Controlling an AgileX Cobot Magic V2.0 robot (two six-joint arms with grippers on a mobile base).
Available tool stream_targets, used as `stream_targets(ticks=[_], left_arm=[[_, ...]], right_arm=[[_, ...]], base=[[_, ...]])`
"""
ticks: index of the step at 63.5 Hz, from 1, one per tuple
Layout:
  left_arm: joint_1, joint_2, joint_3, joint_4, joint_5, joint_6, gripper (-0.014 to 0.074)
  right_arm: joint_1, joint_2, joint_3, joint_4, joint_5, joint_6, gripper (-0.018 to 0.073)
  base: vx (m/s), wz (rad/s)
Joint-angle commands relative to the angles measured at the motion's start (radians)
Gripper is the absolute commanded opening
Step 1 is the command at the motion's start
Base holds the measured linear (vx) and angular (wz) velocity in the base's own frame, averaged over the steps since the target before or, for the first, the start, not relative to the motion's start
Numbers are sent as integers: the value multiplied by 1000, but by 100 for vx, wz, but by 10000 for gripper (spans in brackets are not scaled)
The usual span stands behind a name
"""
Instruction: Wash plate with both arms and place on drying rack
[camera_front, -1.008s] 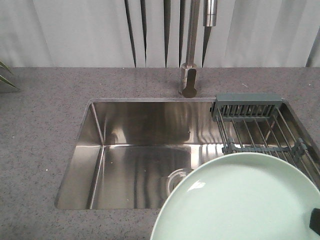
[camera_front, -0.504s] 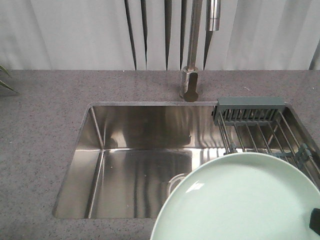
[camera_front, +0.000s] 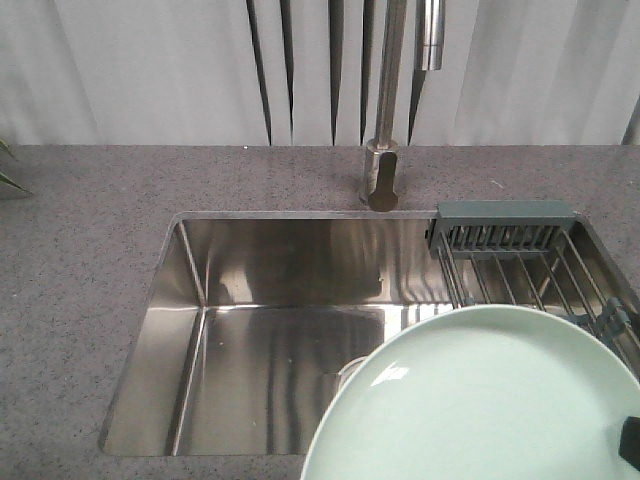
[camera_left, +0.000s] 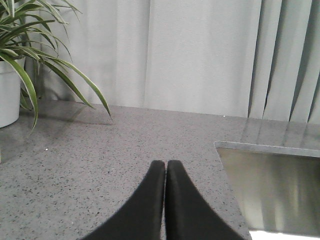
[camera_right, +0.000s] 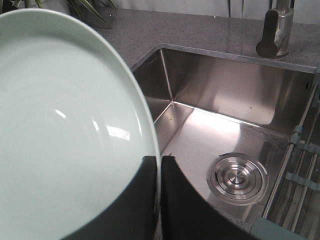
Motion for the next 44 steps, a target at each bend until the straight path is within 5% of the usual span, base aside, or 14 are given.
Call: stream_targets(ticks=[1,44], left_arm=[[-7,-13,-25,-9,-76,-5,-6],[-7,-13,-25,-9,-76,-5,-6]], right_arm=[[-3,11,-23,28,-68,-4,-1],[-3,11,-23,28,-68,-4,-1]], base=[[3,0],[3,0]])
